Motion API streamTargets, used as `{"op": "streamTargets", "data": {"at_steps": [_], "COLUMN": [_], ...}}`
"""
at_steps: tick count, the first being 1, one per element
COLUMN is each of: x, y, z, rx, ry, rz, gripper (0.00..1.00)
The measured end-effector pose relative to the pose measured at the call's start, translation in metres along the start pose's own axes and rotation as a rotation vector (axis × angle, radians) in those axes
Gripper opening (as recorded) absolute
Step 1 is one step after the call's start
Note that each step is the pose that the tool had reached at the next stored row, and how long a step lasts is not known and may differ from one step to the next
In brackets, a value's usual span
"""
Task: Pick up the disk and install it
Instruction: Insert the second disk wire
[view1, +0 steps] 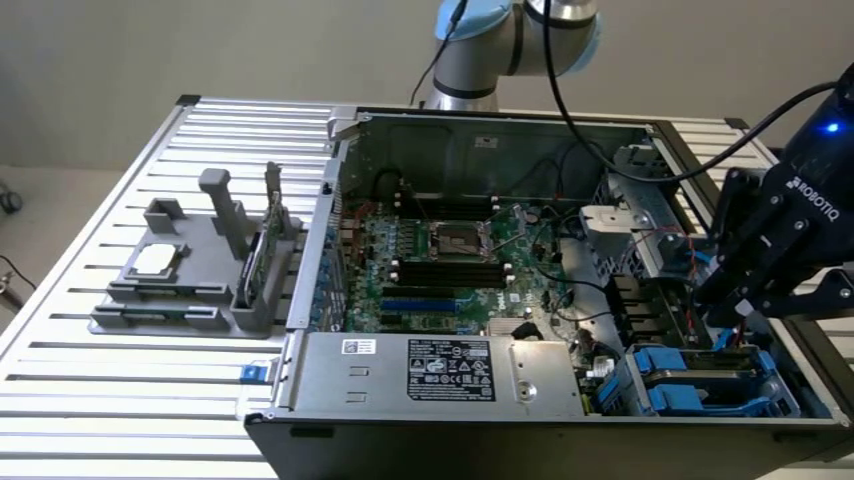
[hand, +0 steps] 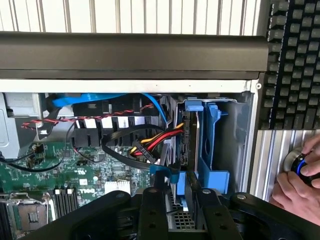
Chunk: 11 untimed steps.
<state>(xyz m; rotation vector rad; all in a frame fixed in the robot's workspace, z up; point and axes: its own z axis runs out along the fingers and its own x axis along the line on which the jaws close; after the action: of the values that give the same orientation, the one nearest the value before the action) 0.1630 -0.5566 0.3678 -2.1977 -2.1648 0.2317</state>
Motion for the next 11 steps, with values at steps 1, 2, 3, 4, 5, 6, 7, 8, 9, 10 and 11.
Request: {"op": "streamTargets", "data": {"at_steps": [1,2,3,4,5,6,7,8,9,10,11], "x": [0.0002,0.0004,0.0007,0.0009,0.0012,0.0014,0.0017,0.0019,0.0021,0.0022,0.0023], "y": [-0.0002,-0.0004,-0.0007,-0.001,-0.0011,-0.0012,-0.0013,-0.0014,-0.0015,-0.0015,-0.0018], "z": [0.0005,0.0009,0.0012,0.0016,0.002,0.0024,0.0028,0.0031,0.0034,0.0036,0.004], "rx": [-0.0013,-0.0027,-0.004,-0.0053,-0.0064,-0.0072,-0.008,-0.0087,-0.0093,-0.0098,-0.0104], "ry": [0.0003,0.0006,0.0008,0.0012,0.0016,0.0021,0.0025,0.0029,0.0032,0.0036,0.0043], "rz": [0.001,0.003,0.004,0.006,0.008,0.009,0.011,0.013,0.016,0.018,0.02], "gripper": [0.31,0.31,0.31,0.31,0.22,0.22,0.16,0.16,0.16,0.16,0.16]}}
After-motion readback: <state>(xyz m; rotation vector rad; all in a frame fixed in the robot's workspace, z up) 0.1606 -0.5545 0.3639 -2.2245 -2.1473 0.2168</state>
